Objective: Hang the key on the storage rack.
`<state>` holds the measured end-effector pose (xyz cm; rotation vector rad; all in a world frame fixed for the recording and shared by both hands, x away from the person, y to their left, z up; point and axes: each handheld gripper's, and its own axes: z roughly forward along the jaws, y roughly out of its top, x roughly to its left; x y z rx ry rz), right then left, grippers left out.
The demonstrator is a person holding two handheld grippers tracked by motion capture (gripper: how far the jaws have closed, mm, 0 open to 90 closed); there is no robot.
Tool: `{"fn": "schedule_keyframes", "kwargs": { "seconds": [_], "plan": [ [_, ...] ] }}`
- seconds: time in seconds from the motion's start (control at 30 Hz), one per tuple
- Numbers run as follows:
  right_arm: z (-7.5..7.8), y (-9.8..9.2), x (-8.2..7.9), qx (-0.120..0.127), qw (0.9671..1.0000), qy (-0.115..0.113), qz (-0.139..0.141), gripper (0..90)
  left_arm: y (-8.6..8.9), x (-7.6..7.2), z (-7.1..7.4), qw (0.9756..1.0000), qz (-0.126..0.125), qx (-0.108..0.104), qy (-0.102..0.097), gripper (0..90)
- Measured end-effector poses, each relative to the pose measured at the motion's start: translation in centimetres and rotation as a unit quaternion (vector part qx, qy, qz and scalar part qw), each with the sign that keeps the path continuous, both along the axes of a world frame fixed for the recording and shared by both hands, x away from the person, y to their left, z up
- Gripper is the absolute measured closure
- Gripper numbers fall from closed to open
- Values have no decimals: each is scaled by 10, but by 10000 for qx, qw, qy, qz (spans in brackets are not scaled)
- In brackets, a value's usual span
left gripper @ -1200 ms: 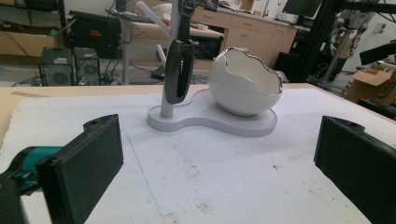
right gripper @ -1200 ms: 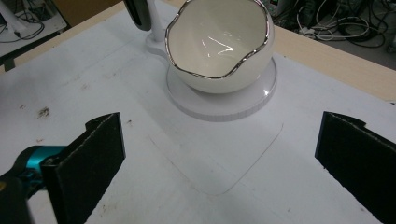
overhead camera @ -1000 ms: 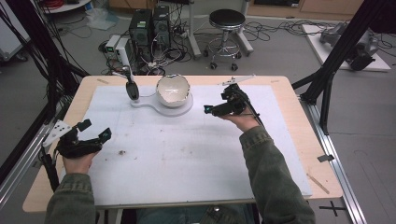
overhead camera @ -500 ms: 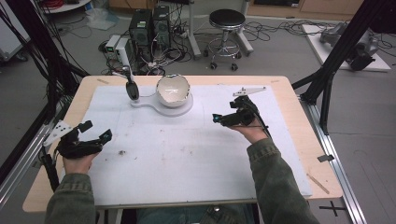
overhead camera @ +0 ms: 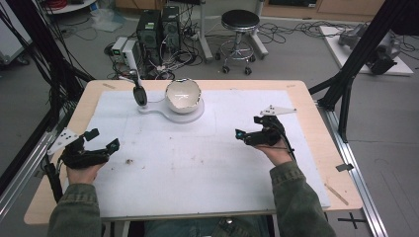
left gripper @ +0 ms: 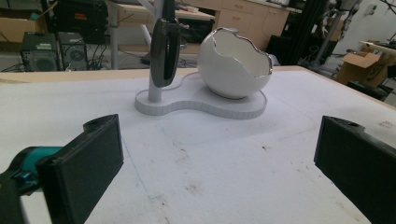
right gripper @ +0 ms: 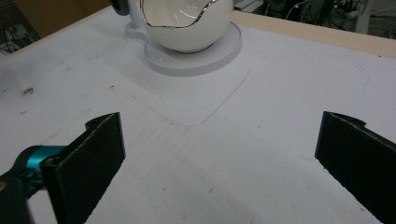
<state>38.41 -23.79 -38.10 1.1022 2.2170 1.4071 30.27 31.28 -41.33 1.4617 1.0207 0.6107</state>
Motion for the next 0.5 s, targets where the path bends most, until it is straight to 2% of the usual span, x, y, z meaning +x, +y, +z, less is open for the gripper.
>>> {"fn": "schedule_keyframes", "kwargs": {
  "seconds": [0.1,0.23,0.5],
  "plan": [
    [-4,-8,-7,36,9999,-132,-77,5,0,0,0,10000,-3,-5,5,17],
    [-10,-18,-17,221,9990,-345,-175,5,-1,-1,-1,10000,-3,2,39,17],
    [-18,-33,-36,580,9947,-793,-298,5,-2,-5,-1,10000,-17,40,39,17]
  ]
}}
